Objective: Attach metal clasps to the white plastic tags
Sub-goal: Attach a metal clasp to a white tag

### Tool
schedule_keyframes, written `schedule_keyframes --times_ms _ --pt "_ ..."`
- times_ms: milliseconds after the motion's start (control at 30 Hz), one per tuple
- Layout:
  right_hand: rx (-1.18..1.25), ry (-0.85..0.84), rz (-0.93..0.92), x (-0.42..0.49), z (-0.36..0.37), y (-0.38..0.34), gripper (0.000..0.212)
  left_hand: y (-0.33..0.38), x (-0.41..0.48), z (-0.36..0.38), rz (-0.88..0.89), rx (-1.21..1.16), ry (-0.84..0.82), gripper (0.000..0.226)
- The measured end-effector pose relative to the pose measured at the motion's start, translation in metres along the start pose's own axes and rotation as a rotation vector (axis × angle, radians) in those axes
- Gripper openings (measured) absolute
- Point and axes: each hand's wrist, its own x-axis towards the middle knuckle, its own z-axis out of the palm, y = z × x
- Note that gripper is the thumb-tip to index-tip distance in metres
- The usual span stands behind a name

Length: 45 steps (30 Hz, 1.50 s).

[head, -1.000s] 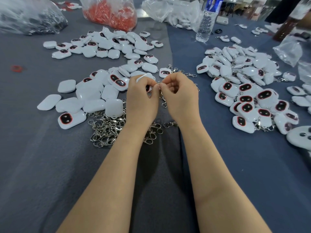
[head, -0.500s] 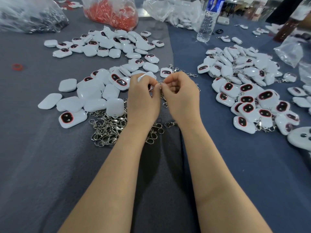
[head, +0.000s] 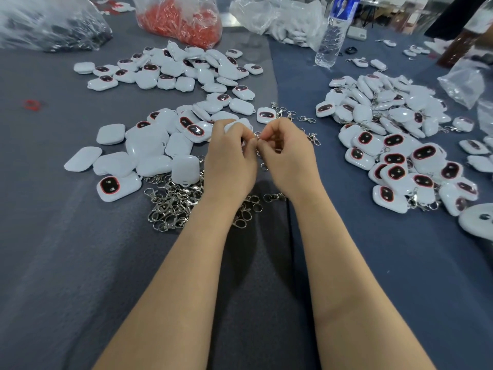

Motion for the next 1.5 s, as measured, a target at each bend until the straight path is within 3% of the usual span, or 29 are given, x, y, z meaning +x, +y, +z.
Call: schedule_keyframes --times_ms 133,333,500,600,1500 --pt "0.005 0.020 -0.050 -0.001 0.000 0.001 0.029 -0.002 0.001 -0.001 0.005 -0.004 -0.002 0.003" --pt "0.048 0.103 0.038 0.000 -0.001 0.003 0.025 -0.003 0.004 -0.002 -0.021 -0.084 -0.041 0.004" --pt "-0.001 0.195 0.069 0.001 -0.003 0.003 0.014 0.000 0.004 -0.006 -0.037 -0.247 -0.072 0.031" --pt "-0.017 0.203 0.066 0.000 -0.002 0.003 0.015 0.003 0.002 -0.003 -0.121 -0.302 -0.098 0.028" --pt "-0.116 0.204 -0.004 -0.002 0.004 0.007 0.009 -0.003 0.002 -0.001 -0.104 -0.190 -0.081 0.027"
